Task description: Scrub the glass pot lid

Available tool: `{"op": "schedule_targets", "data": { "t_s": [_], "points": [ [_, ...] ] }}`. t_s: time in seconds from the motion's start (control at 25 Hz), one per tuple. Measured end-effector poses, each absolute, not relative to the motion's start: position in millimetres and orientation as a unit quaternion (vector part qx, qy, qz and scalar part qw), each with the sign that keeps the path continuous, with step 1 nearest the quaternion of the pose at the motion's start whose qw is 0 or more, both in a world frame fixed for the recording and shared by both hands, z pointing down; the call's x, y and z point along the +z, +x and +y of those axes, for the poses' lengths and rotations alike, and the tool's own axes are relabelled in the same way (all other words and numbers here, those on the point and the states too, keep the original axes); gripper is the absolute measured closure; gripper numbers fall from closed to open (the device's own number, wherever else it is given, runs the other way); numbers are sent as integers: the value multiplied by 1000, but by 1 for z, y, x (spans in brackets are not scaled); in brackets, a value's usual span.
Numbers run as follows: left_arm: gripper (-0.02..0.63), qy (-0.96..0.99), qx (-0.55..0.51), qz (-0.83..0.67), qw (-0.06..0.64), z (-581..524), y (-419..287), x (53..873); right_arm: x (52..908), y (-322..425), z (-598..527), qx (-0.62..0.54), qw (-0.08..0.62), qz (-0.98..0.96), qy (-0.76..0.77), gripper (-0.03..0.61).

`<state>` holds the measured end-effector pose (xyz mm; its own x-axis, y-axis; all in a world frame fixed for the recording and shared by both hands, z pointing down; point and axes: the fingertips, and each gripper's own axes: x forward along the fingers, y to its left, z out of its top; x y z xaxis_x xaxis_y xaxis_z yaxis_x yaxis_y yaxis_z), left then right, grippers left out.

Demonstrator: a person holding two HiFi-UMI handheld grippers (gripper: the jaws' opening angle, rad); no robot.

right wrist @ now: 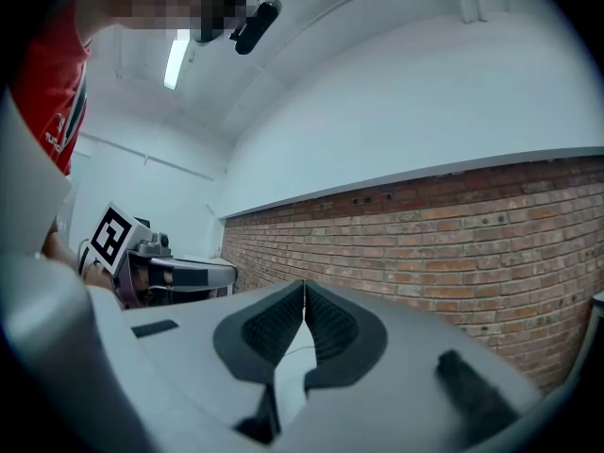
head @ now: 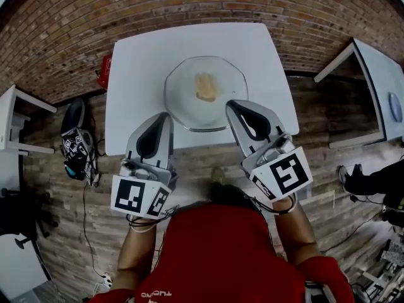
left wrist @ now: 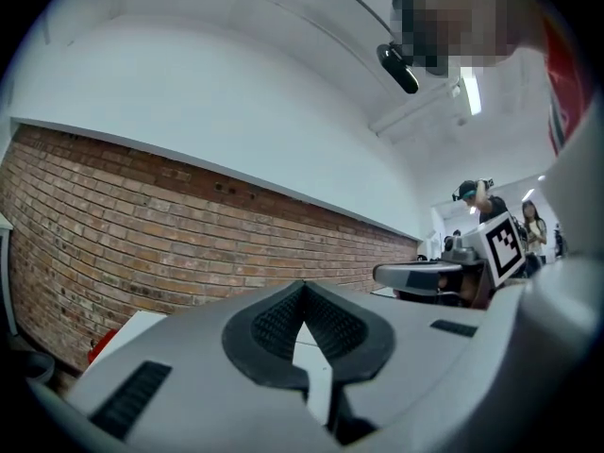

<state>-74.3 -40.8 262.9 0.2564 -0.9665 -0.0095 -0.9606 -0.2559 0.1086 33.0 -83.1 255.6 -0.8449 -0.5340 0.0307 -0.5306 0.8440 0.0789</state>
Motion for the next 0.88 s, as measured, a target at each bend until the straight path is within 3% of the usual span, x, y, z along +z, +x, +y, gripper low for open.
{"op": "schedule_targets", "data": {
  "t_s": [0.44, 0.88],
  "points": [
    [597, 769, -23, -637, 44, -129, -82, 268, 267, 23, -183, -23, 50, -963, 262, 548],
    [597, 788, -23, -614, 44, -178, -117, 274, 269, -33, -218, -40, 68, -960, 270, 548]
  ]
}}
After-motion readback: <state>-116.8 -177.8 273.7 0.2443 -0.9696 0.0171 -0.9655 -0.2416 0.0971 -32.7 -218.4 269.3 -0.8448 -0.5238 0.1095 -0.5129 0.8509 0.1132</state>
